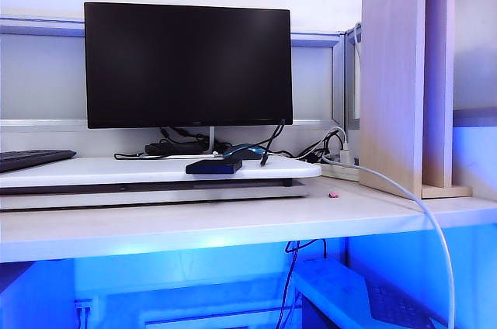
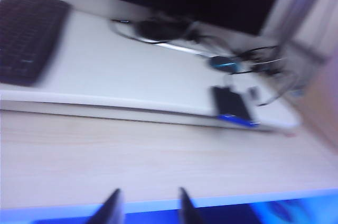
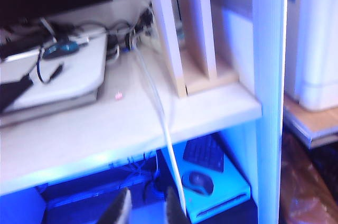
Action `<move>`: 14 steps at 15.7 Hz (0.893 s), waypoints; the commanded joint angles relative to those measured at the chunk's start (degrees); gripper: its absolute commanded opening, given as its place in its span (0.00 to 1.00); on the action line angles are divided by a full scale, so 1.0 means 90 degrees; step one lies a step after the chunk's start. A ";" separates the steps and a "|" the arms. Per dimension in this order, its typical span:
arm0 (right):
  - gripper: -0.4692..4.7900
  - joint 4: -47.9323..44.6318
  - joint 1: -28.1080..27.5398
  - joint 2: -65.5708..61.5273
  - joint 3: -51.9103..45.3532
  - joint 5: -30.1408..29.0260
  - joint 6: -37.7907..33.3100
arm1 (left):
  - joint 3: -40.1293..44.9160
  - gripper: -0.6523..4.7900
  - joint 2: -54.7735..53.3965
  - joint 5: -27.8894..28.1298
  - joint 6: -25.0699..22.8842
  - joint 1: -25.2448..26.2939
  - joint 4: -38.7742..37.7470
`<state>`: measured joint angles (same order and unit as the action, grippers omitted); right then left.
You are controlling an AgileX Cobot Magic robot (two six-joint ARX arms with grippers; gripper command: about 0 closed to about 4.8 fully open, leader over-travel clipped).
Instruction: Unplug the data cable of the portable hard drive.
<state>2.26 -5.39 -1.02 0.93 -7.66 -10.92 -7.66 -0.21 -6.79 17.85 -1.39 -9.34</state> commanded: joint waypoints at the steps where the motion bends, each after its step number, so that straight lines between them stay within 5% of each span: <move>1: 0.28 -0.0155 0.0005 0.0005 0.0102 -0.0022 -0.0015 | -0.0104 0.48 -0.0002 -0.0474 0.0299 -0.0019 0.0165; 3: 0.48 -0.0357 0.0005 0.0005 0.0104 -0.0022 -0.0352 | -0.0240 0.53 -0.0002 -0.0682 0.0685 -0.0019 0.0274; 4: 0.53 -0.0495 0.0005 0.0005 0.0107 -0.0022 -0.0493 | -0.0398 0.73 -0.0002 -0.0729 0.0920 -0.0019 0.0328; 6: 0.54 -0.0542 0.0007 0.0005 0.0214 -0.0022 -0.0685 | -0.0682 0.87 -0.0005 -0.0733 0.1294 -0.0019 0.0338; 8: 0.54 -0.0687 0.0007 0.0005 0.0432 -0.0019 -0.0797 | -0.1013 0.87 -0.0007 -0.0845 0.1656 -0.0019 0.0342; 10: 0.71 -0.0736 0.0007 0.0002 0.0748 -0.0019 -0.0797 | -0.1294 0.87 -0.0039 -0.0848 0.2137 -0.0019 0.0359; 12: 0.75 -0.0731 0.0007 -0.0007 0.1010 -0.0022 -0.0799 | -0.1438 0.98 -0.0100 -0.0843 0.2443 -0.0019 0.0508; 14: 0.82 -0.0704 0.0007 -0.0019 0.1263 -0.0027 -0.0860 | -0.1460 0.99 -0.0364 -0.1008 0.2977 -0.0019 0.1263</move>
<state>-3.36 -5.39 -1.10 11.35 -7.73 -18.02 -20.45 -2.42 -14.59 41.67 -1.41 -2.50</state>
